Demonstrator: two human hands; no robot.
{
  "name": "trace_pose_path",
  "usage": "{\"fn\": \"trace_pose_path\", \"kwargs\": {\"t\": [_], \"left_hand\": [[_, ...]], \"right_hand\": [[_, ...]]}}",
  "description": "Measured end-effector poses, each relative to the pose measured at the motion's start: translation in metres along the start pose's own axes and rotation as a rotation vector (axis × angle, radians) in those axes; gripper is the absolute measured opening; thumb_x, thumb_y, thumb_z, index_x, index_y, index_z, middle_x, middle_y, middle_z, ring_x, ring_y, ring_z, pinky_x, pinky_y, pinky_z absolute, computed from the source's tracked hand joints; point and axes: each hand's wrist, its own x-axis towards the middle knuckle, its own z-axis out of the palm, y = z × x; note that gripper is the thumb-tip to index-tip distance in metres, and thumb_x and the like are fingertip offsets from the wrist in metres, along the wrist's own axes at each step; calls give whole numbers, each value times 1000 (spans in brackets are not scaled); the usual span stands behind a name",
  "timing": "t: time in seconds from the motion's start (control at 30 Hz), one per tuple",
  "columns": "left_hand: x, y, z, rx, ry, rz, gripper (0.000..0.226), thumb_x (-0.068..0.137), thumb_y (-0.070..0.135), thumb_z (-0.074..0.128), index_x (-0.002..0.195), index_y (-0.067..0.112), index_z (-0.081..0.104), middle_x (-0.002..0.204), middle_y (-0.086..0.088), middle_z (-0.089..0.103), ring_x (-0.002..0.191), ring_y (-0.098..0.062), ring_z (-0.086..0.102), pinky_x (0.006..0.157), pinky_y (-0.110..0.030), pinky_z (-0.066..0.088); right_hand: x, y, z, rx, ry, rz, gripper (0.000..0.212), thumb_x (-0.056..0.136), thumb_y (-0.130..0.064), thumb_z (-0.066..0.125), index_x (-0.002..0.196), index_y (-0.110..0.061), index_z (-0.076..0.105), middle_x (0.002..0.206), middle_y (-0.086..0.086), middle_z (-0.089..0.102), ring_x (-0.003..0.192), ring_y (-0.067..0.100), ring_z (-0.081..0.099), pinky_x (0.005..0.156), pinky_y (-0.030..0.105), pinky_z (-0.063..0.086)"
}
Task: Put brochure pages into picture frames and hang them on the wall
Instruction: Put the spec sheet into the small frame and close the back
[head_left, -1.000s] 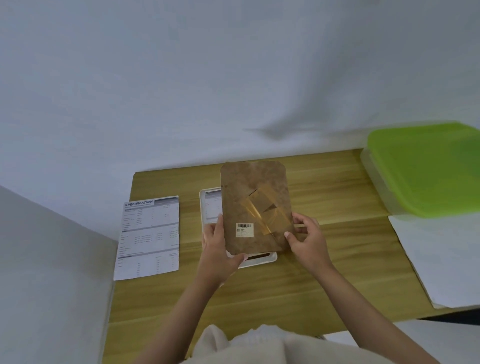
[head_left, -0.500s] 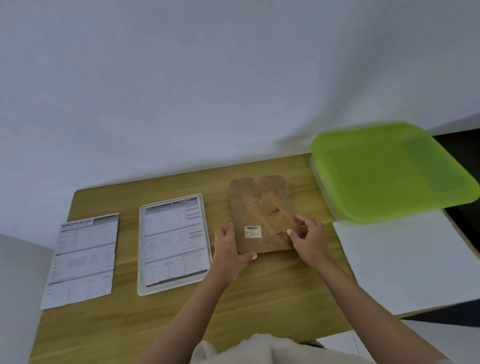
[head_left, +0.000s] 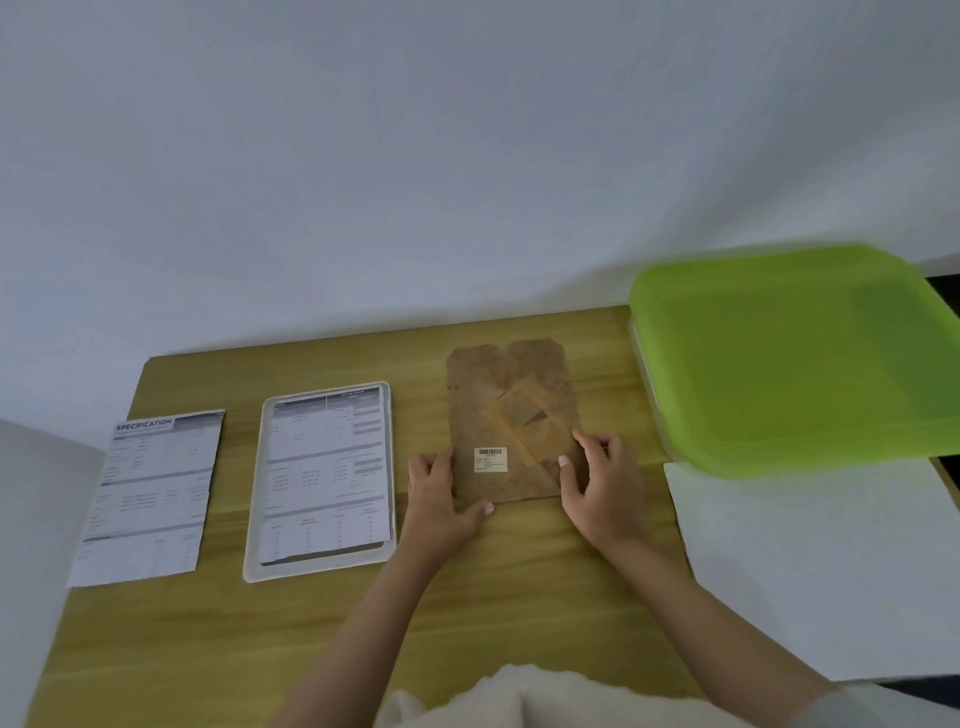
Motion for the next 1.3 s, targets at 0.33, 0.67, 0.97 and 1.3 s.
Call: {"fn": "trace_pose_path", "kwargs": {"t": [0.33, 0.67, 0.97, 1.3], "left_hand": [[-14, -1, -12, -10, 43, 108, 63, 85, 18, 63, 140, 15, 34, 115, 5, 35, 100, -9, 47, 93, -27, 48], [-46, -69, -96, 46, 259, 212, 46, 83, 16, 66, 127, 13, 52, 115, 0, 45, 109, -14, 47, 91, -21, 38], [-43, -145, -160, 203, 127, 31, 63, 80, 35, 67, 136, 18, 43, 133, -3, 30, 126, -22, 29, 103, -35, 35], [-27, -167, -170, 246, 71, 171, 63, 75, 42, 69, 130, 18, 49, 133, -3, 31, 124, -24, 36, 101, -42, 43]], "right_hand": [[-6, -16, 2, 31, 127, 80, 44, 84, -36, 49, 113, -6, 64, 99, 14, 53, 91, 29, 53, 75, 40, 50], [-26, -120, 46, 88, 161, -107, 33, 85, -26, 54, 109, -8, 65, 93, 9, 54, 84, 23, 54, 72, 35, 47], [-27, -196, 93, -9, -168, -20, 34, 86, -31, 60, 116, -14, 63, 107, 8, 51, 101, 23, 48, 87, 36, 42], [-33, -221, 105, 29, -230, 256, 47, 85, -38, 60, 124, -13, 53, 120, 7, 42, 115, 25, 37, 100, 38, 36]]}}
